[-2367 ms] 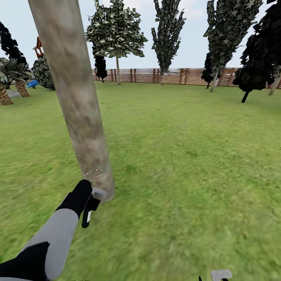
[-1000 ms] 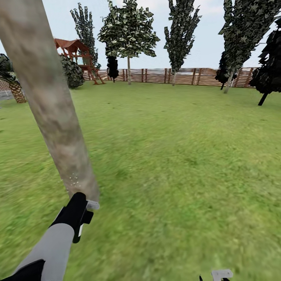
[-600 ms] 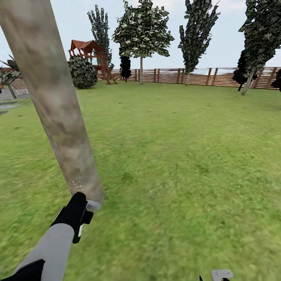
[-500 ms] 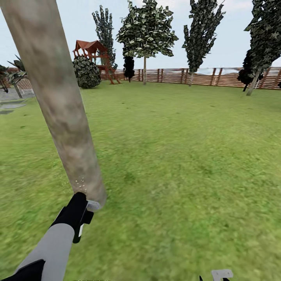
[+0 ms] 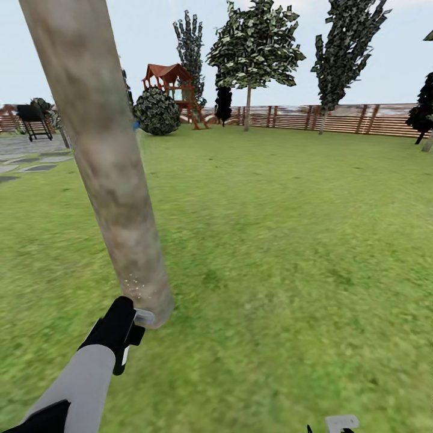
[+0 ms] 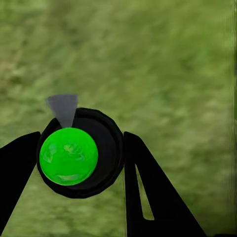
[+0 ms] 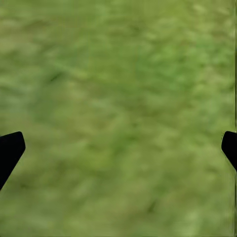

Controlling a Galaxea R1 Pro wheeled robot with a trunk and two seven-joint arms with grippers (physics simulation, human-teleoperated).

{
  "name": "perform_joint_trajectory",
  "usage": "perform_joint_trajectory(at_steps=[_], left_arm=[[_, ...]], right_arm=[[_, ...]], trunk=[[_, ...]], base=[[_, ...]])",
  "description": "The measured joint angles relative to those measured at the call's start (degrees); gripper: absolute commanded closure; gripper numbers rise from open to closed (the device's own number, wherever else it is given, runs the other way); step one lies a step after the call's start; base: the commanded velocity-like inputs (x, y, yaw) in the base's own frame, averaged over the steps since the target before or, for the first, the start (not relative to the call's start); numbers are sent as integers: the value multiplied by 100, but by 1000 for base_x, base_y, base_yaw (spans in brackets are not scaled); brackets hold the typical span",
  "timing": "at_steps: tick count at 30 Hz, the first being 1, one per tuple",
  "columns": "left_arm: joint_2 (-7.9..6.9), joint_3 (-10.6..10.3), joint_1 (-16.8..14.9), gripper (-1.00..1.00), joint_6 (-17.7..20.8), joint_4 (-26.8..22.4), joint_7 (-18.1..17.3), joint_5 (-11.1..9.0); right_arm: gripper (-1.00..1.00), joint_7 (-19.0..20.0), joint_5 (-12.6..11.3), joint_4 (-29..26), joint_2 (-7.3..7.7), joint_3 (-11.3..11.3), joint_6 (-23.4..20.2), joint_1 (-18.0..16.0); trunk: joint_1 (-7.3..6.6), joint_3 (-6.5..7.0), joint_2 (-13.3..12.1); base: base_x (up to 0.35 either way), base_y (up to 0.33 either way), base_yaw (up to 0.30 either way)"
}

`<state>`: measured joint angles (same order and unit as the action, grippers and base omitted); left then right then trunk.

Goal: In the garden, pick up the pesticide atomizer on the floor and spray pesticide onto both trees until each tree trunk is fully covered.

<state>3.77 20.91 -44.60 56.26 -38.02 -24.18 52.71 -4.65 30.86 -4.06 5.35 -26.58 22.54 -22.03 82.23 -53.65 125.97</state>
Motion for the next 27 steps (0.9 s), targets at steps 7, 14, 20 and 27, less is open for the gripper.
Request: perform_joint_trajectory(at_steps=[7,14,20,27], left_arm=[[24,-4,0,100,1,-14,7,-11],[5,17,0,100,-1,-42,7,6],[-9,21,1,100,2,-48,1,-3],[35,9,-2,100,2,-57,6,-6]], right_arm=[[-100,1,8,8,98,-1,-6,-1],[-100,6,0,-7,107,0,1,-3],[-100,-1,0,-6,98,1,-1,-1],[-100,1,0,-1,97,1,-4,-3]], trunk=[[1,0,0],[0,0,0],[-1,0,0],[-1,0,0]], base=[[6,-272,3],[72,-273,15],[140,-271,244],[166,-252,276]])
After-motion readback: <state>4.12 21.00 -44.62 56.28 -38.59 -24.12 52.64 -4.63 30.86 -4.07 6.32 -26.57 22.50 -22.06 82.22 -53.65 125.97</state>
